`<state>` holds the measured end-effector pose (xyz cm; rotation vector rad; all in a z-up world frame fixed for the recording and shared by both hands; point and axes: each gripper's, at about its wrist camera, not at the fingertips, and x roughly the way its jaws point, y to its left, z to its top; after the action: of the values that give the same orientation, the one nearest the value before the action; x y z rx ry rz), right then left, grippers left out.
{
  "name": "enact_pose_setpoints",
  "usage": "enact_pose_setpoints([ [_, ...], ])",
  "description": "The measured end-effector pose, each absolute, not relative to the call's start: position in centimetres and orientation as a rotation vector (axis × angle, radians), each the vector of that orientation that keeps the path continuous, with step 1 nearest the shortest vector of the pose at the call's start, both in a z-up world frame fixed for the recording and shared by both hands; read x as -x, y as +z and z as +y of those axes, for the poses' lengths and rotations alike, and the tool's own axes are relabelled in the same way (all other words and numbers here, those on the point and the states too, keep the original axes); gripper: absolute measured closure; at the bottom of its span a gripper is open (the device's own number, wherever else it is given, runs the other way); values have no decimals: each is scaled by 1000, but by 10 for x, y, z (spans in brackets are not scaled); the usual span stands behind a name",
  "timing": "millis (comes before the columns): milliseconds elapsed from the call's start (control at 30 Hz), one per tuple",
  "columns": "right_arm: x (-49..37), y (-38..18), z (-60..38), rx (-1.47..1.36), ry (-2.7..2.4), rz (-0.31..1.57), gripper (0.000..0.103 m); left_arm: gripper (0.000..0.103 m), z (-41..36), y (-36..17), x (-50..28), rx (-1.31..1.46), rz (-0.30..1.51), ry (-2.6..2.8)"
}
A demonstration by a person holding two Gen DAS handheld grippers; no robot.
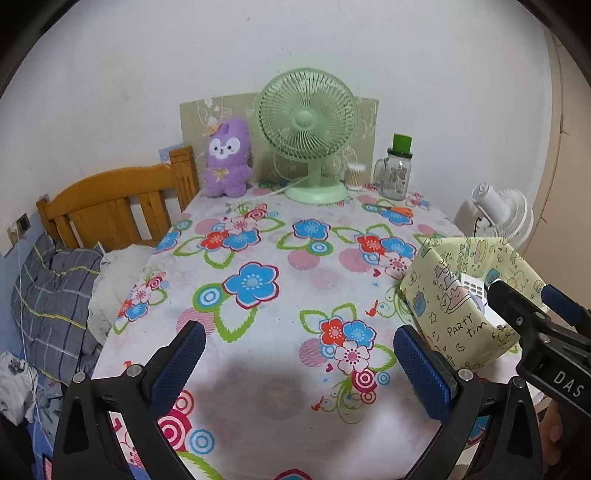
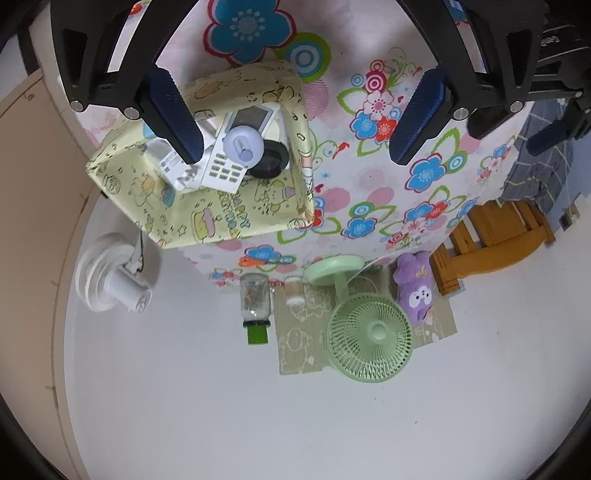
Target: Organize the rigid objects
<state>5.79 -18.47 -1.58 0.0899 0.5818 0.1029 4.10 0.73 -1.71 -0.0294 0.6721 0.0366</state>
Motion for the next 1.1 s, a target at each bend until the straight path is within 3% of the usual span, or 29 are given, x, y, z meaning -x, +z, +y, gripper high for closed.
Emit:
enact_pose_setpoints([
  [1100,-8,-3,-183,-38,88,494,0,0,3,3,7,22,531,32],
])
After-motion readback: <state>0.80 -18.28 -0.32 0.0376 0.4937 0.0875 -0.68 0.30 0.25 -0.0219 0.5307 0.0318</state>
